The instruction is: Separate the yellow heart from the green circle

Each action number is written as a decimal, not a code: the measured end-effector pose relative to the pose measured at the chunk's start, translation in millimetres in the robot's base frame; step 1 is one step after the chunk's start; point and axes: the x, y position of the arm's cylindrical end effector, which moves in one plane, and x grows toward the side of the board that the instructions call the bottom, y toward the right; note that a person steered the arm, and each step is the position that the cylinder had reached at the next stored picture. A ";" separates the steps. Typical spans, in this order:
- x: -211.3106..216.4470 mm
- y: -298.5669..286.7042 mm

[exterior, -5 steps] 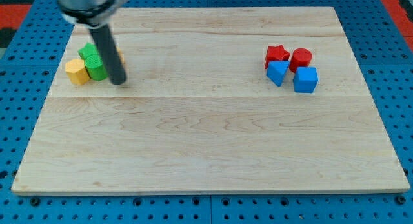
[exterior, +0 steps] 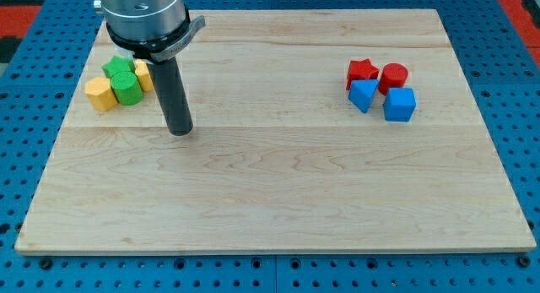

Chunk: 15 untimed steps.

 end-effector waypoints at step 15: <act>-76.2 -95.9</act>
